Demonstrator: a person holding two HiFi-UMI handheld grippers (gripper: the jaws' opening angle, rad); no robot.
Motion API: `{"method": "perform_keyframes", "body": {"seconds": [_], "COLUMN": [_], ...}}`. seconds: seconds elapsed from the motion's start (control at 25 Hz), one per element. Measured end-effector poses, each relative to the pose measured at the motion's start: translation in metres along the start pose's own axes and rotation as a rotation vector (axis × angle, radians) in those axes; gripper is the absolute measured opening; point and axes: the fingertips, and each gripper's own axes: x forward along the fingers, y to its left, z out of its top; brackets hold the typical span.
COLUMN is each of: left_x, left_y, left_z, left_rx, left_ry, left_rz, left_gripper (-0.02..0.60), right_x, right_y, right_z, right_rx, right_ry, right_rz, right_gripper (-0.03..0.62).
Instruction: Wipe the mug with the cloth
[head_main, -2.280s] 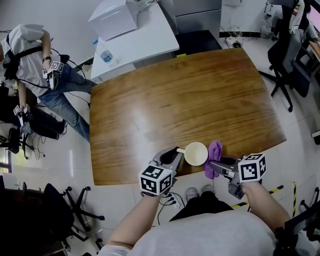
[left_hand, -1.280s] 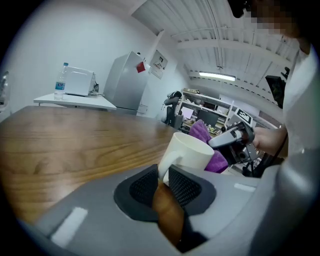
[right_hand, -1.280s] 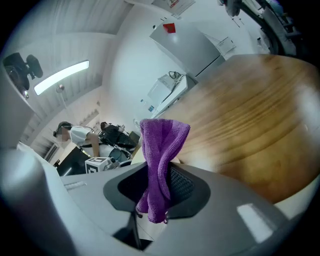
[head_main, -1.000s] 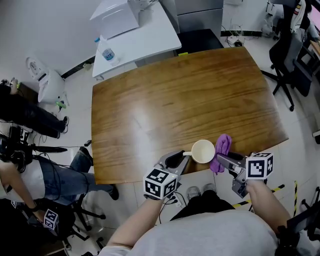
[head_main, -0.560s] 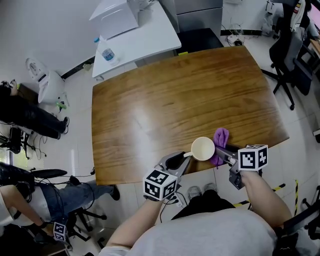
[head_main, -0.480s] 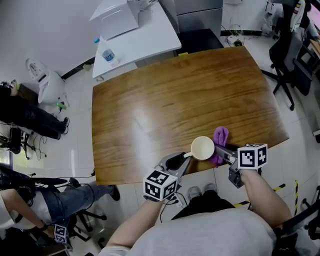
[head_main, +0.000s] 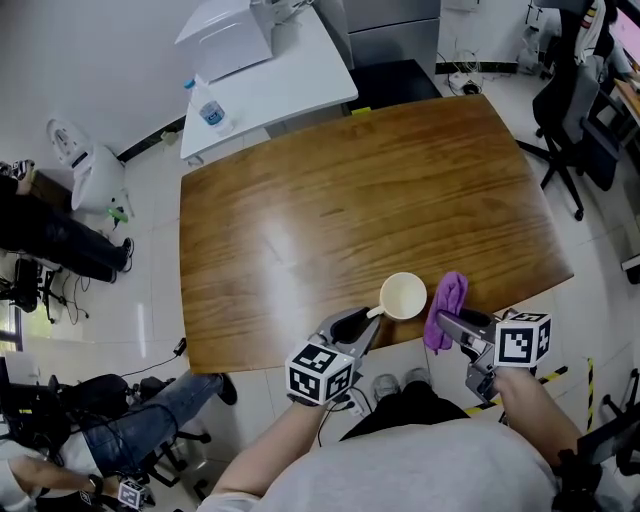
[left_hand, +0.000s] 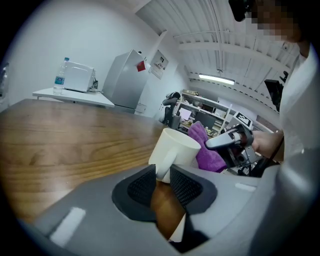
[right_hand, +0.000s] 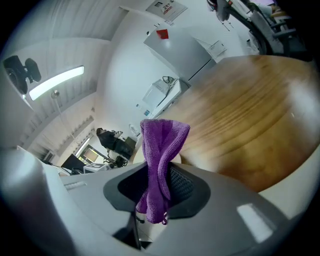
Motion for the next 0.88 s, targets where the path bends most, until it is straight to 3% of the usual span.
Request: {"method": "perform_keyframes", "body": {"seconds": [0.28, 0.68, 0.88], "left_x": [0.002, 0.003, 0.004], "left_y": [-0.007, -0.013, -0.015], "left_z": [0.0, -0.001, -0.002], "left_rx": [-0.002, 0.013, 0.012], "left_ry": [0.001, 0.023, 0.021], "left_rz": [-0.013, -0.052, -0.062], "left_gripper": [0.084, 0.087, 0.089], "right_x": [0.015, 0.038, 0.041], "right_y": [0.006, -0.039, -0.046], "right_z": [-0.005, -0.017, -0.02], "right_rx": [0.019, -0.083, -0.068], "right_ry": [-0.007, 0.094, 0.107], "right_rz": [0.036, -0.108, -0.12], "right_gripper": [0.106, 0.106, 0.106]}}
